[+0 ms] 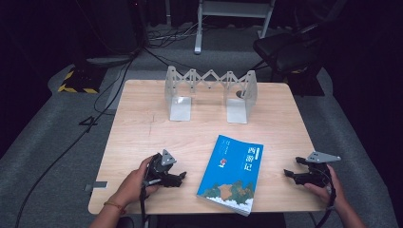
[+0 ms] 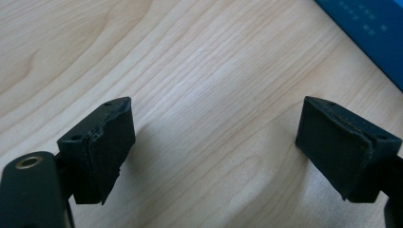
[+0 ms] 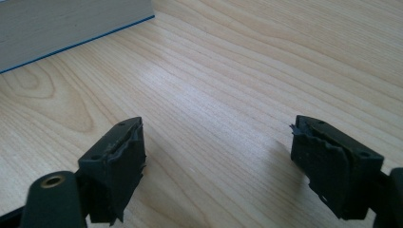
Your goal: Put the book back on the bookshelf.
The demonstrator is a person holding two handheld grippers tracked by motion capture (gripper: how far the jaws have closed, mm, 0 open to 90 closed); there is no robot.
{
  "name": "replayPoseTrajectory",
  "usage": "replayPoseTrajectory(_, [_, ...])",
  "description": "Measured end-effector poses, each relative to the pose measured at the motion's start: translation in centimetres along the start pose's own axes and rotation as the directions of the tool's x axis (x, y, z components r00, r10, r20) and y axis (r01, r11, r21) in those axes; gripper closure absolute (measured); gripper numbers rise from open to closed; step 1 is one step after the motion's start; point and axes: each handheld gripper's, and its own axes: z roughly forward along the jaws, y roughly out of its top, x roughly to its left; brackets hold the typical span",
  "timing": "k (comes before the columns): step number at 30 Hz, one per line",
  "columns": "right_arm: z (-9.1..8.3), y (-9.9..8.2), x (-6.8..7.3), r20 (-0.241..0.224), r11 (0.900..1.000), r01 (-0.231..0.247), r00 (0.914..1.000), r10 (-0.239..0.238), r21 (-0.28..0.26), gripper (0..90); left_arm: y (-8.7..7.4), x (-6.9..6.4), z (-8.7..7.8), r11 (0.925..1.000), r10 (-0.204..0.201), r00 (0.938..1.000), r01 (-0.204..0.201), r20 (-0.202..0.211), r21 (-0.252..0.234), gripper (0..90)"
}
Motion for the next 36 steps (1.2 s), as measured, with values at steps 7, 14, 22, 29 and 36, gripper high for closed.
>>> replayPoseTrajectory(7, [0.0,-0.1,0.2,-0.051,0.9989,0.047,0.9976,-0.047,0.003,16.0,0.5,0.8,0.5,0.9983,0.058,0.9964,-0.058,0.062,0.008,9.1])
replayPoseTrajectory(14, [0.3,0.2,1.5,-0.096,0.9955,0.095,0.9909,-0.094,0.002,15.8,-0.7,-0.2,-0.6,0.9931,0.116,0.9864,-0.117,0.116,0.003,9.1])
replayPoseTrajectory(22, [1.5,1.5,3.5,-0.149,0.9892,0.146,0.9784,-0.143,0.010,15.6,-1.5,-1.4,-1.4,0.9864,0.161,0.9734,-0.164,0.163,0.006,8.3])
replayPoseTrajectory(29, [3.0,2.9,5.2,-0.184,0.9832,0.182,0.9666,-0.178,0.007,16.5,-1.0,-3.3,-0.7,0.9834,0.177,0.9681,-0.181,0.178,0.010,2.4])
replayPoseTrajectory(36, [4.2,4.1,6.9,-0.236,0.9733,0.229,0.9459,-0.223,0.000,16.9,-0.3,-4.2,-0.1,0.9818,0.183,0.9647,-0.189,0.189,0.015,0.1])
